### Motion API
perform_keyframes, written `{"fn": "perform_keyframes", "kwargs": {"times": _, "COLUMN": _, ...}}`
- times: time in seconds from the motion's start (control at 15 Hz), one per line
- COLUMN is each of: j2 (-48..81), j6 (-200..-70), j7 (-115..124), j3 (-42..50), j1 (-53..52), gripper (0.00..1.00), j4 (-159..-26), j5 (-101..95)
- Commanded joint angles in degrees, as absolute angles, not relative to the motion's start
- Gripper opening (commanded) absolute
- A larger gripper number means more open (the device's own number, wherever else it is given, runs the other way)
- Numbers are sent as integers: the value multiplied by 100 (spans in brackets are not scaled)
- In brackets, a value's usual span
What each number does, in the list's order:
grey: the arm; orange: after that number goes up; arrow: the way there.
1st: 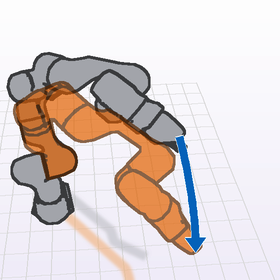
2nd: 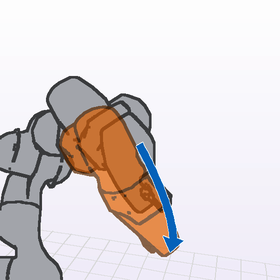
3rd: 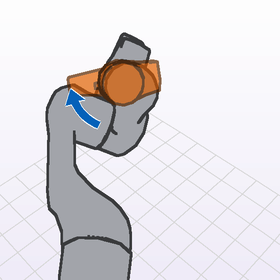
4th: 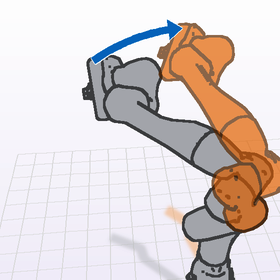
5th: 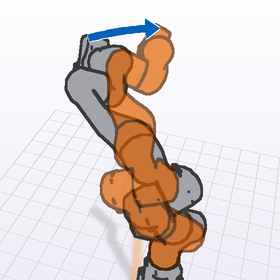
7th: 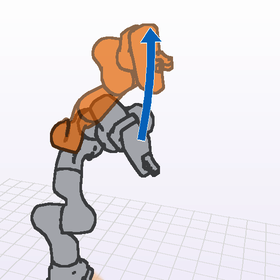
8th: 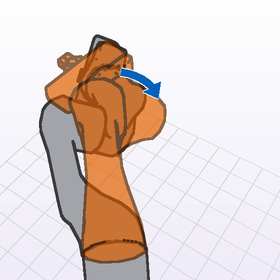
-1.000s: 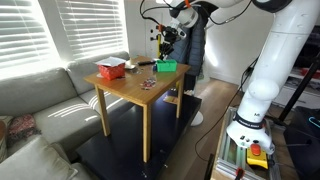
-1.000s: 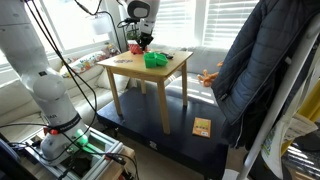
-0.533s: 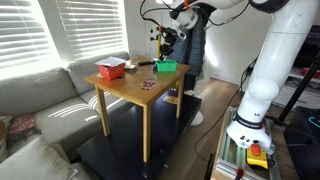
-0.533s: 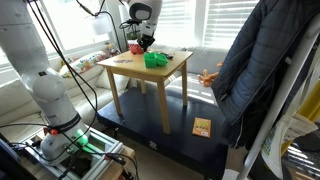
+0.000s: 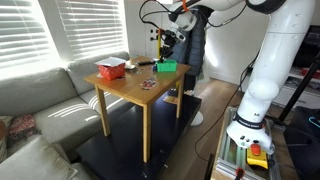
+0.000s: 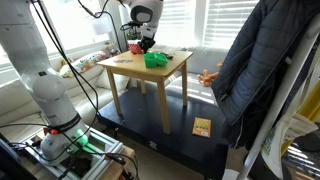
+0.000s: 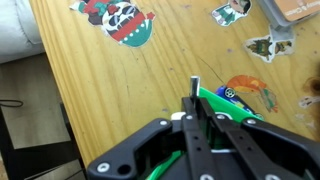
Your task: Push the green lunch box a little to the right, pick up the silver spoon and put it in the green lunch box
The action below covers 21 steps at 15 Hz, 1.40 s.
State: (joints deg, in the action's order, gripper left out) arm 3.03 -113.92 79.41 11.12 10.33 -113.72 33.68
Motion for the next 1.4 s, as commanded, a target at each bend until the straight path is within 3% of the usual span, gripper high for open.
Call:
{"fn": "perform_keyframes", "kwargs": {"times": 0.0, "j2": 461, "j6": -11389, "j7": 8044, "j3": 1103, "j1": 1052, "gripper": 4, "j4": -11271, "j5": 3439}}
{"fn": "perform_keyframes", "kwargs": {"times": 0.07, "j2": 455, "j6": -11368, "j7": 8019, "j3": 1103, "j1": 1054, "gripper": 24, "j4": -11271, "j5": 3455}}
{"fn": "perform_keyframes", "kwargs": {"times": 0.13, "j2": 434, "j6": -11365, "j7": 8007, "j3": 1102, "j1": 1054, "gripper": 36, "j4": -11274, "j5": 3456}}
{"fn": "perform_keyframes", "kwargs": {"times": 0.73, "j2": -221, "j6": -11501, "j7": 7563, "j3": 1031, "j1": 976, "gripper": 97, "j4": -11600, "j5": 3041}}
{"fn": "perform_keyframes", "kwargs": {"times": 1.33, "j2": -1588, "j6": -11578, "j7": 6841, "j3": 496, "j1": 775, "gripper": 100, "j4": -12407, "j5": 1020}}
